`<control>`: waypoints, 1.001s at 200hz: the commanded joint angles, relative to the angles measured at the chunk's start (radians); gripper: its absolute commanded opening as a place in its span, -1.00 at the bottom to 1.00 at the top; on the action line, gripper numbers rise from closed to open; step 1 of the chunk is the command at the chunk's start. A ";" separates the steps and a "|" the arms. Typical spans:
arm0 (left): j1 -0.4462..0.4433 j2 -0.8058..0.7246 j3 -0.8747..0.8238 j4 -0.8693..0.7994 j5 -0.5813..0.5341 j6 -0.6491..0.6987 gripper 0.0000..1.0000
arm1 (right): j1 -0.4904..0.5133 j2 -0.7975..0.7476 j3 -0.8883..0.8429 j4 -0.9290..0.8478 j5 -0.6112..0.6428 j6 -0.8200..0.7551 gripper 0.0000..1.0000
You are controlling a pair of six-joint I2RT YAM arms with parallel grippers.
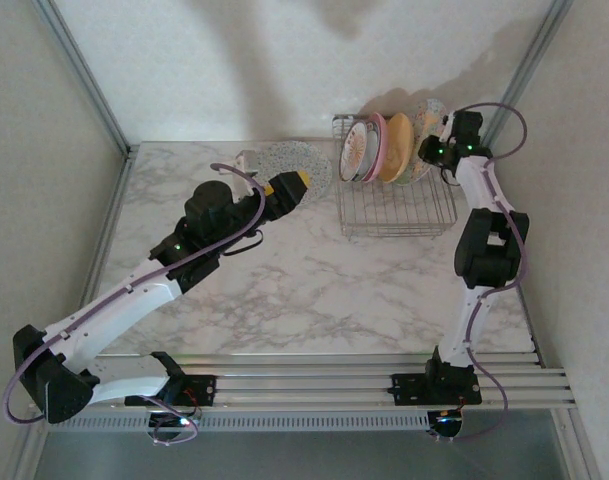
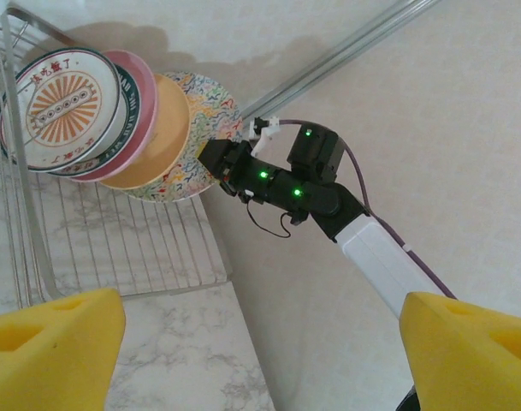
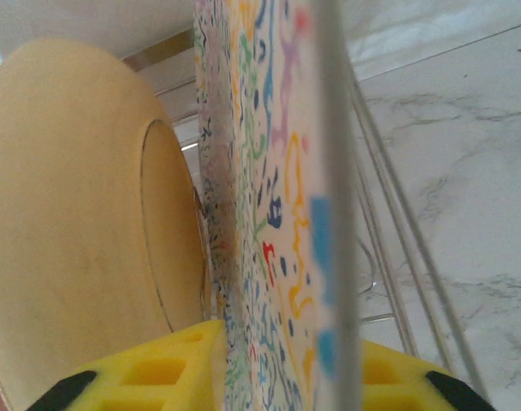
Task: Unload the plates from the dish rack
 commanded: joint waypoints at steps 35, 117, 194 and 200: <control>0.000 -0.011 0.025 -0.020 -0.019 0.048 0.68 | 0.039 -0.043 0.003 0.031 0.118 -0.024 -0.88; 0.000 0.026 0.052 0.007 0.012 0.045 0.68 | 0.075 -0.177 0.007 -0.016 0.296 -0.102 -1.00; -0.002 0.077 0.092 0.054 0.060 0.019 0.68 | 0.085 -0.430 -0.068 -0.067 0.448 -0.110 -1.00; -0.002 0.088 0.101 0.059 0.068 0.015 0.68 | 0.086 -0.458 -0.079 -0.071 0.453 -0.101 -1.00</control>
